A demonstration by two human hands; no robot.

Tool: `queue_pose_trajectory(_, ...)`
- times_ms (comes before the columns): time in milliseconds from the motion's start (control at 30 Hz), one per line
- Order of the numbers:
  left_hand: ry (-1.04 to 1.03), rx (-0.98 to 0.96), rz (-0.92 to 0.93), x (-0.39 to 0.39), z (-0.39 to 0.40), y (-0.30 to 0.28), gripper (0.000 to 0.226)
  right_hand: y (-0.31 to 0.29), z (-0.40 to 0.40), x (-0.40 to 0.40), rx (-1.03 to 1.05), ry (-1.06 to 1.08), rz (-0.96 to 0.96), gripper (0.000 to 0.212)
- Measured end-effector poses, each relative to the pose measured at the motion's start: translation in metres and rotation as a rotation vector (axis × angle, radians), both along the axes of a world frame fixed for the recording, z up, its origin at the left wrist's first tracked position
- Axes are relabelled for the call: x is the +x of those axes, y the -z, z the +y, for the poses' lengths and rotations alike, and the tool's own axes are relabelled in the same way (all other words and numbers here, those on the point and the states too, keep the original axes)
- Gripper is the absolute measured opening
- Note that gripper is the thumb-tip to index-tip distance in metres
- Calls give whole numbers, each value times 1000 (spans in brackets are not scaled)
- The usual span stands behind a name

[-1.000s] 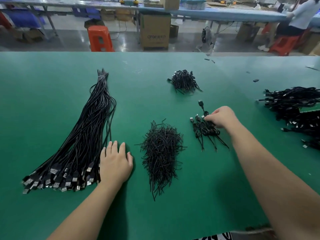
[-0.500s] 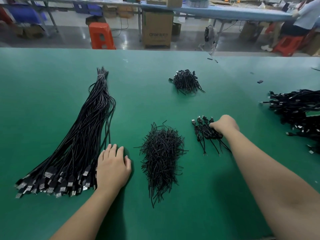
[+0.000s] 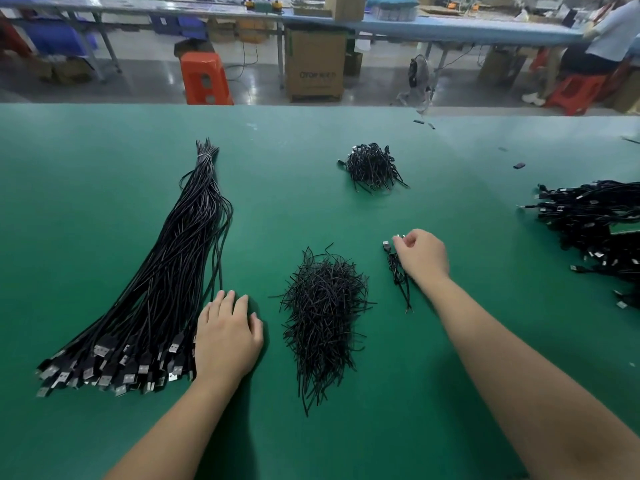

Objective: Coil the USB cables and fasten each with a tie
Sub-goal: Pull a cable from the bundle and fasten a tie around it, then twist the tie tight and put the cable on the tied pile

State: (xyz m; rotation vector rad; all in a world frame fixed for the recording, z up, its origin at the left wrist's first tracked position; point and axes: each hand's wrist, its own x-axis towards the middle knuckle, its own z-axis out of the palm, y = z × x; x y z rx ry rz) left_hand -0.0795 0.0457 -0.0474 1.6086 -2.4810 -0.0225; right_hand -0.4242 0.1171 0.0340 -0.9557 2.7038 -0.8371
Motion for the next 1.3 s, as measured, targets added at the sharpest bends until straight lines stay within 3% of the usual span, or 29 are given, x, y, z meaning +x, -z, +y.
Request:
queue_pose_trajectory(100,4,3,12,1,2,-1,56,13,6,39,-119,-77,-98,41)
queue_pose_trajectory(267,16,3,51,2,5,-4,50,48,28,78,-156,-23,-254,37)
queue_pose_trajectory(500,45,-16,108,4,5,-5,27,69,46,91,-259,-44,-199,35)
queue_pose_trajectory(667,1,95,304,6,6,-9,17,72,46,89,-285,-34,-208,34)
queue_pose_trajectory(767,-78,273,477,11,-12,-21,35,72,47,90,-292,-42,-199,36)
queue_pose_trajectory(867,32,374,299,24,-26,-31,52,72,47,90,-292,-44,-192,36)
queue_pose_trajectory(967,149,349,112,32,-31,-29,43,71,48,91,-292,-48,-185,36)
queue_pose_trajectory(1133,265,152,17,32,-28,-29,46,72,49,91,-287,-44,-189,34)
queue_pose_trajectory(1300,425,76,-17,30,-28,-27,19,72,49,91,-287,-38,-196,35)
